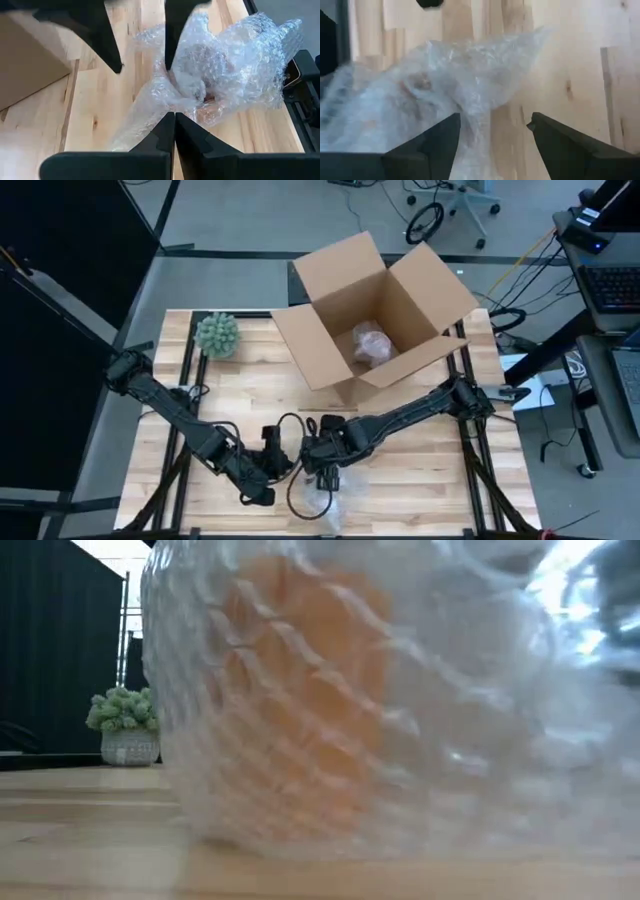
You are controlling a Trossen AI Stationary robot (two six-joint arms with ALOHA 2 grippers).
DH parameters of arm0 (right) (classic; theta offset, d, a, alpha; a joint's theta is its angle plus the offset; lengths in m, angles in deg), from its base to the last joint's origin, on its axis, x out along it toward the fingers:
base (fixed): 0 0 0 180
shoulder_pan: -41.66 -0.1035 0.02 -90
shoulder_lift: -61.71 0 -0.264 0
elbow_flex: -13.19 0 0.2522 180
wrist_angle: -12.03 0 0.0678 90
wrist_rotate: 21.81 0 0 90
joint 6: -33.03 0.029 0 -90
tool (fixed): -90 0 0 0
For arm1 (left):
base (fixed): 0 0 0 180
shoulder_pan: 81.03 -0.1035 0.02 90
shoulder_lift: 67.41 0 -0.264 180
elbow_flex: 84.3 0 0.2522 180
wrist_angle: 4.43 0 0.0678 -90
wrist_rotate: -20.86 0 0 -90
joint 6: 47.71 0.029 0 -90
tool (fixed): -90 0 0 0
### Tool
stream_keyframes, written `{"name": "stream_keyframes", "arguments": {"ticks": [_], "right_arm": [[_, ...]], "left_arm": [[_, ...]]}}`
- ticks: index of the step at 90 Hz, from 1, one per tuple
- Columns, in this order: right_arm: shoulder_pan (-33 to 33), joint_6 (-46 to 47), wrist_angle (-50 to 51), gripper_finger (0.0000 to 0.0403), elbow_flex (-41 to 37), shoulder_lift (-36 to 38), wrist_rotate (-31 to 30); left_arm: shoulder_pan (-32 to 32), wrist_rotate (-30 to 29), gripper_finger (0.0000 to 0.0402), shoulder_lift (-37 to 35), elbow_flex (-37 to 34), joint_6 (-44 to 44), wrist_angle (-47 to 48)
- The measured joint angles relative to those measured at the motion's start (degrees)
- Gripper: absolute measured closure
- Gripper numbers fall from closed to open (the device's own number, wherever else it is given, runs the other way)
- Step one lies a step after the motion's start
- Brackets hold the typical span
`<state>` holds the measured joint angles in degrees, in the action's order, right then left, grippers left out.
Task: Wrap mug
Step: Wrap the orange mug with bubble wrap
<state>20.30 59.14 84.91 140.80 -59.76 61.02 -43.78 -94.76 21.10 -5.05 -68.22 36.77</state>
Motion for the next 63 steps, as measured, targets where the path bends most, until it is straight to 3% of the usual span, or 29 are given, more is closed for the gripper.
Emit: {"name": "stream_keyframes", "arguments": {"ticks": [15,40,63], "right_arm": [[-2.16,0.38,0.11,0.0172,0.16,2.36,0.01],[-8.23,0.61,-2.32,0.0172,0.15,0.12,-0.72],[-10.36,-0.92,-4.10,0.0172,0.15,-1.63,-12.54]], "left_arm": [[0.00,0.02,0.0402,0.00,0.00,0.00,0.08],[0.00,0.02,0.0402,0.00,0.00,0.04,0.11],[0.00,0.02,0.0402,0.00,0.00,0.00,0.06]]}}
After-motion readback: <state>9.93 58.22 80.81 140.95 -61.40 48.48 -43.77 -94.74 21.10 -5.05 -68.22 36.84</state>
